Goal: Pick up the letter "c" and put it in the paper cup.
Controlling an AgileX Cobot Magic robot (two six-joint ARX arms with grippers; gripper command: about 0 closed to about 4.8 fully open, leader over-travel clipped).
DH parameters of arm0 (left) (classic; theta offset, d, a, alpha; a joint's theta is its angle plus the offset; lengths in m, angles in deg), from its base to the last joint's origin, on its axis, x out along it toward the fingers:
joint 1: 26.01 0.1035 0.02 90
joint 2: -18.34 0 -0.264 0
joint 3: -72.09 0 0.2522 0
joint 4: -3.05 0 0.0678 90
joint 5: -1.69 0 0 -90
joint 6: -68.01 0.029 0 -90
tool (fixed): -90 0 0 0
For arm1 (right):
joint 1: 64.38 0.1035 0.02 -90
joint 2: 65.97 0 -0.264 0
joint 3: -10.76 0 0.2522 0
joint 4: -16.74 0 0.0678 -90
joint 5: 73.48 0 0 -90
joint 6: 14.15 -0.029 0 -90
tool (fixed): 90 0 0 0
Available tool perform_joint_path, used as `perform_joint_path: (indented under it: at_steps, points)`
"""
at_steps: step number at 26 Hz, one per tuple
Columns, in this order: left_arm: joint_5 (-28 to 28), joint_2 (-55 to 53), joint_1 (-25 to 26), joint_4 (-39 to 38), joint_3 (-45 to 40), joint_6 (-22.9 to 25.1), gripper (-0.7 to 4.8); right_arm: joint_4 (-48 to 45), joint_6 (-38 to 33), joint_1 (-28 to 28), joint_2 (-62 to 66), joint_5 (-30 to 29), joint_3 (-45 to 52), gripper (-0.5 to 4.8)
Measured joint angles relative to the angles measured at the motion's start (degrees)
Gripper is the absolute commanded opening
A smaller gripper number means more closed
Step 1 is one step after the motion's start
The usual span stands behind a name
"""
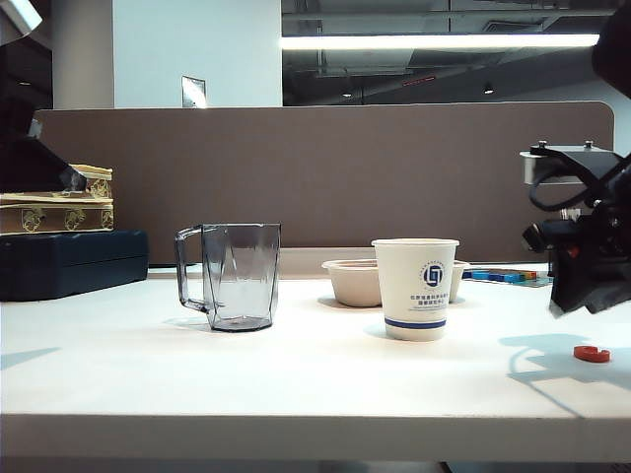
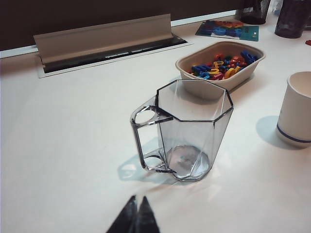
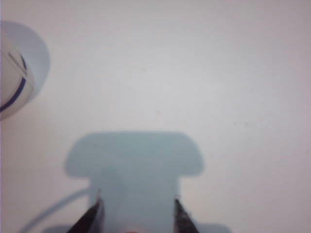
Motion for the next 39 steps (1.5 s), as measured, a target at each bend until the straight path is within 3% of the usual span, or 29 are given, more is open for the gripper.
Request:
perform_joint_path:
  at_steps: [8, 12, 23, 26, 39]
  points:
    - [0.0, 0.0, 0.0, 0.0, 0.0, 0.0, 0.03, 1.31, 0.31, 0.0, -0.02, 0.0, -2.01, 1.82]
    - [0.0, 0.0, 0.0, 0.0, 0.0, 0.0, 0.03, 2.97, 1.73, 0.0, -0.02, 0.17, -2.01, 2.45]
    - [0.0, 0.0, 0.0, 0.0, 0.0, 0.0, 0.03, 11.93, 2.82, 0.0, -0.02, 0.17, -2.01, 2.54]
    - [0.0, 0.0, 0.0, 0.0, 0.0, 0.0, 0.03, 12.13, 2.84, 0.0, -0.02, -0.31, -2.01, 2.75]
    - [0.0, 0.0, 0.0, -0.04, 0.0, 0.0, 0.03, 12.13, 2.82, 0.0, -0.02, -1.25, -2.01, 2.74]
